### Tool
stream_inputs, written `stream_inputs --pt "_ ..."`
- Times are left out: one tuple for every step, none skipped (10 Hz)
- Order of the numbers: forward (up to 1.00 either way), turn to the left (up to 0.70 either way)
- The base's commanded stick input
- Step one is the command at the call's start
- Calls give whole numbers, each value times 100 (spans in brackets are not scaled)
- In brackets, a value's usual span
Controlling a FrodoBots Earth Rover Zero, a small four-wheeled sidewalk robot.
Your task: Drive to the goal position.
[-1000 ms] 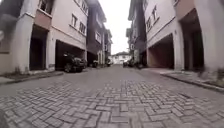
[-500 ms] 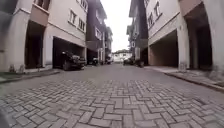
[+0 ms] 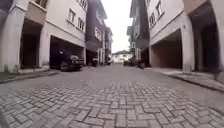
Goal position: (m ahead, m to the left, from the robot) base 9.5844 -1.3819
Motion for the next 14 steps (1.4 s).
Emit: stream_inputs --pt "70 0" --pt "70 0" --pt "70 0" --pt "70 0" --pt "70 0" --pt "70 0" --pt "70 0" --pt "70 0" --pt "70 0" --pt "70 0" --pt "70 0" --pt "70 0" --pt "70 0" --pt "70 0"
